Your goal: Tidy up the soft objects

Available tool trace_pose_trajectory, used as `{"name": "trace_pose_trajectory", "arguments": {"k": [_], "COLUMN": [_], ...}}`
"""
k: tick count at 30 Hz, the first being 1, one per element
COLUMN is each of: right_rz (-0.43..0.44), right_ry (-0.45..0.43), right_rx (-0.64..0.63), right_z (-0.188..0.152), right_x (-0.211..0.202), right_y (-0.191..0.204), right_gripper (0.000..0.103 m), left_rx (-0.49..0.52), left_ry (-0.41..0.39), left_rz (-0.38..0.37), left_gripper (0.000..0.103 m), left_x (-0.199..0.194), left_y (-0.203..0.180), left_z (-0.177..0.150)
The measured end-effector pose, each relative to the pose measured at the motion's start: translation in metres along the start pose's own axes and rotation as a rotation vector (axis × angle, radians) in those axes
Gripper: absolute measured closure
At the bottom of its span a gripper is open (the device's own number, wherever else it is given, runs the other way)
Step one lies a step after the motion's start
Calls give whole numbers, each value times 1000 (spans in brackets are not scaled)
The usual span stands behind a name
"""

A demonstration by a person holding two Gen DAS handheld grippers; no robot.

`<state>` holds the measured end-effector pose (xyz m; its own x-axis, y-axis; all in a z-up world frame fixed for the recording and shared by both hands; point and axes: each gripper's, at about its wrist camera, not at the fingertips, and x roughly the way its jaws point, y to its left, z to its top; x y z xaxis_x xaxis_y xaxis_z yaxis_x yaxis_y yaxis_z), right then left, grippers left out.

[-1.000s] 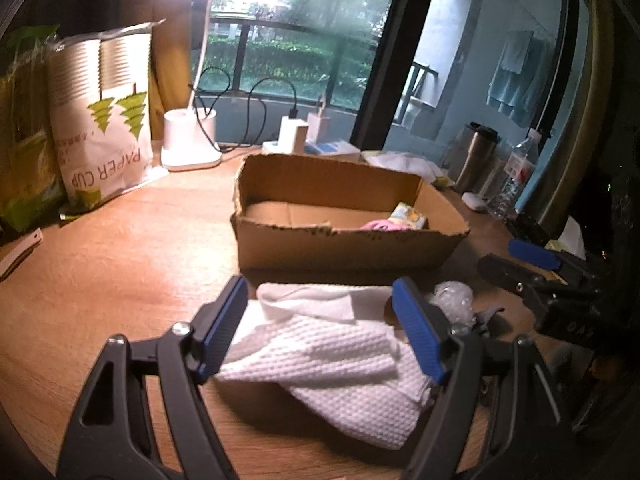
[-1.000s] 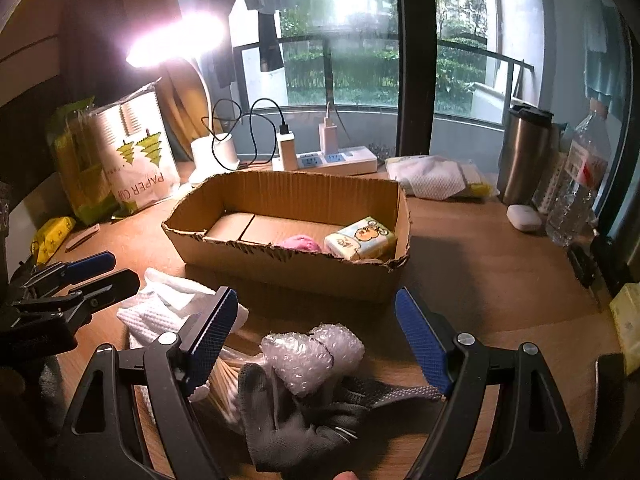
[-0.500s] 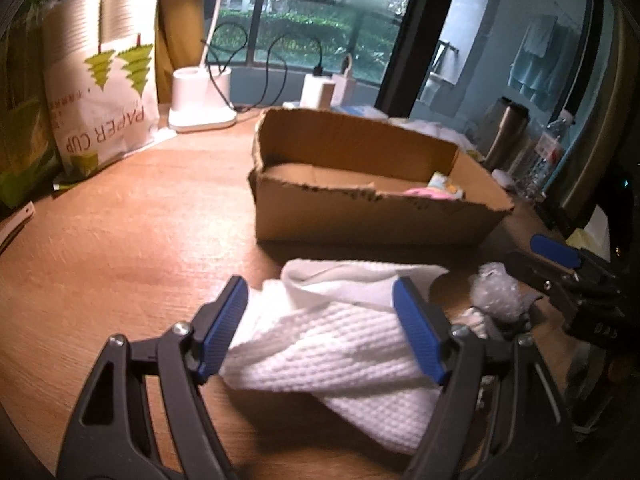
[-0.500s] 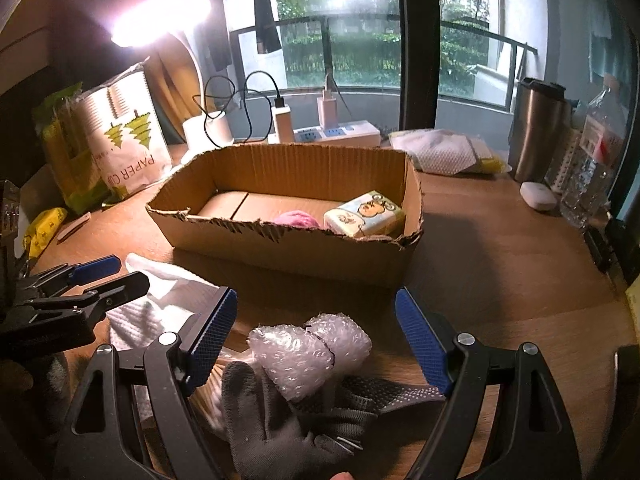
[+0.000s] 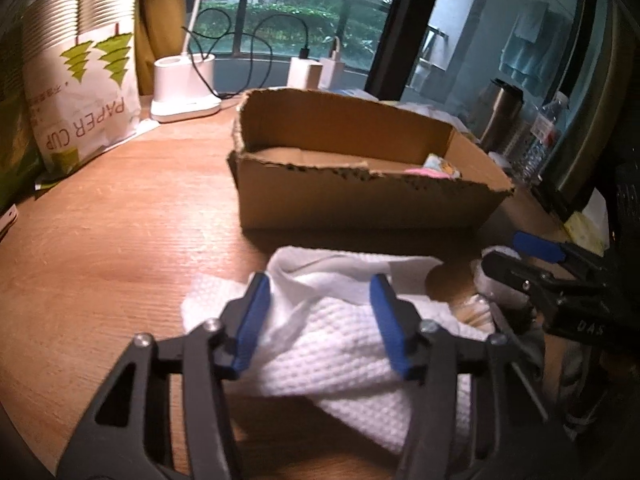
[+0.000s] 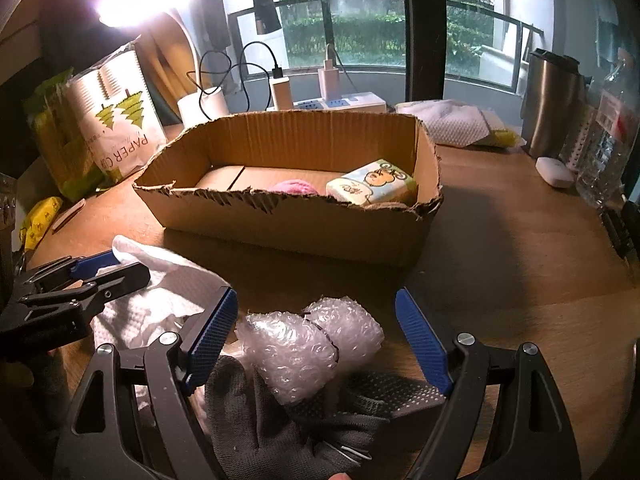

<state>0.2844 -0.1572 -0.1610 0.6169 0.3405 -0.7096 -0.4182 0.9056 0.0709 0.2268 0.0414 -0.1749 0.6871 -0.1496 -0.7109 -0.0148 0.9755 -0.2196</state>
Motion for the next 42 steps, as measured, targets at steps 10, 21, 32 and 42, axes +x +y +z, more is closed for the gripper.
{"name": "trace_pose_trajectory", "arguments": {"k": [10,21,32,42], "right_rz": [7,1,23,38], "right_ry": [19,-39,-51,-49], "right_rx": [-39,-40,-38,-39], "right_z": [-5,-2,-1,-1], "right_x": [0,-21,-25,-25], "right_y": [7,4,2,3], "right_gripper": [45,48,48,48], "left_rx": [66,62,63,103], "left_ry": [-26,-59,56,54], "left_rz": [-35,-59,-67,25], "left_gripper": [94,97,85,20], "left_x": [-11,-28,-13,4], "left_y": [-13,-11,0,-3], "left_z": [0,4,2,8]}}
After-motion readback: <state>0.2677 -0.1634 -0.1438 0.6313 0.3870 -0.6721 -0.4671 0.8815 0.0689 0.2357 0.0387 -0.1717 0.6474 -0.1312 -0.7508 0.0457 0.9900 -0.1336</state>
